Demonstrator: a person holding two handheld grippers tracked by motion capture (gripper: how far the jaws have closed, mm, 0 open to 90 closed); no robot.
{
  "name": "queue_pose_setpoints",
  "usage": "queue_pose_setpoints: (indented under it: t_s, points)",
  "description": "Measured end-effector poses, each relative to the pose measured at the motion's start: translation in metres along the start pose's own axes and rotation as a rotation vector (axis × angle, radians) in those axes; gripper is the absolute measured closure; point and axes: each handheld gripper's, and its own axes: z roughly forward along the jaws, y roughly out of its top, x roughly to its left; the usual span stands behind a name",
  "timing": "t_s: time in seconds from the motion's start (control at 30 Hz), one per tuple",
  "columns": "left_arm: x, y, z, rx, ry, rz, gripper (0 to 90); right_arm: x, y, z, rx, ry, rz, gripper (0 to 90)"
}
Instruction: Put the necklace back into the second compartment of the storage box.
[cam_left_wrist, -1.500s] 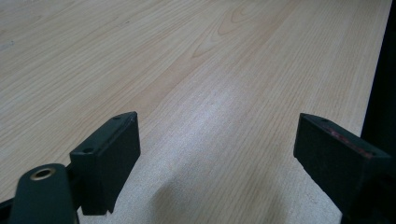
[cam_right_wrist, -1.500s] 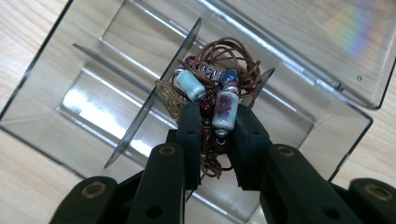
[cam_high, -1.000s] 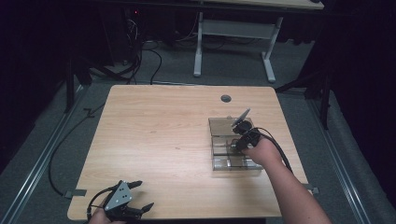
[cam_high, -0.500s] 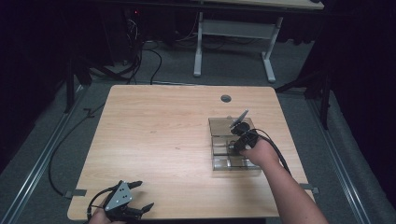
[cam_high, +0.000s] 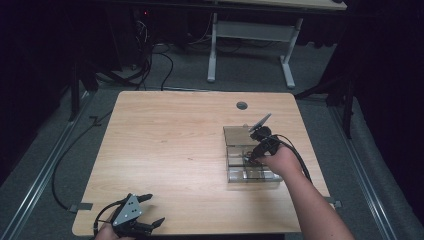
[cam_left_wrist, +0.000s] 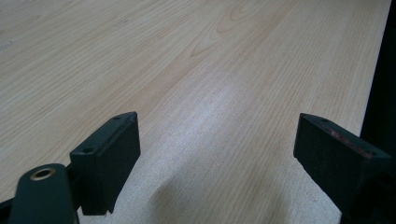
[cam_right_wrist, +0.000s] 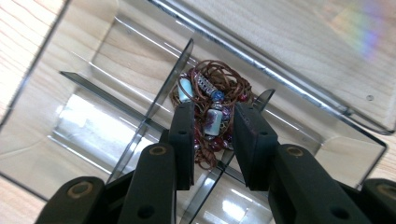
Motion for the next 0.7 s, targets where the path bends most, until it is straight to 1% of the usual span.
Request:
queue_pose_setpoints:
  t_s: [0.1, 0.13, 0.2, 0.27, 0.3, 0.37, 0.4, 0.5, 0.57, 0.63, 0.7]
  points:
    - [0.0, 0.0, 0.0, 0.001, 0.0, 0.0, 15.1, 0.001, -0.001, -0.005, -0.005, -0.008, -0.013, 74.5]
    - [0.0, 0.0, 0.0, 0.002, -0.001, 0.0, 15.1, 0.001, -0.001, -0.005, -0.002, -0.009, -0.009, 76.6]
    - [0.0, 0.0, 0.0, 0.002, -0.001, -0.001, 15.1, 0.001, -0.003, -0.005, 0.008, -0.009, -0.011, 81.7]
    - [0.0, 0.0, 0.0, 0.004, -0.001, 0.0, 15.1, 0.001, -0.004, -0.004, 0.009, -0.013, -0.013, 83.1]
    - [0.0, 0.0, 0.0, 0.003, -0.002, -0.001, 15.1, 0.001, -0.005, -0.002, 0.019, -0.013, -0.013, 86.0]
    - [0.0, 0.0, 0.0, 0.003, -0.002, -0.001, 15.1, 0.001, -0.006, 0.0, 0.028, -0.011, -0.01, 86.6]
    - [0.0, 0.0, 0.0, 0.003, -0.001, -0.001, 15.1, 0.001, -0.007, 0.005, 0.048, -0.008, -0.012, 86.9]
    - [0.0, 0.0, 0.0, 0.003, -0.001, -0.001, 15.1, 0.001, -0.008, 0.009, 0.054, -0.012, -0.007, 87.1]
    - [0.0, 0.0, 0.0, 0.003, -0.001, -0.001, 15.1, 0.0, -0.007, 0.012, 0.058, -0.017, -0.014, 87.3]
    - [0.0, 0.0, 0.0, 0.002, -0.001, -0.001, 15.1, 0.001, -0.006, 0.014, 0.057, -0.016, -0.004, 87.4]
    - [0.0, 0.0, 0.0, 0.001, 0.0, -0.001, 15.1, 0.001, -0.004, 0.017, 0.056, -0.012, -0.016, 87.6]
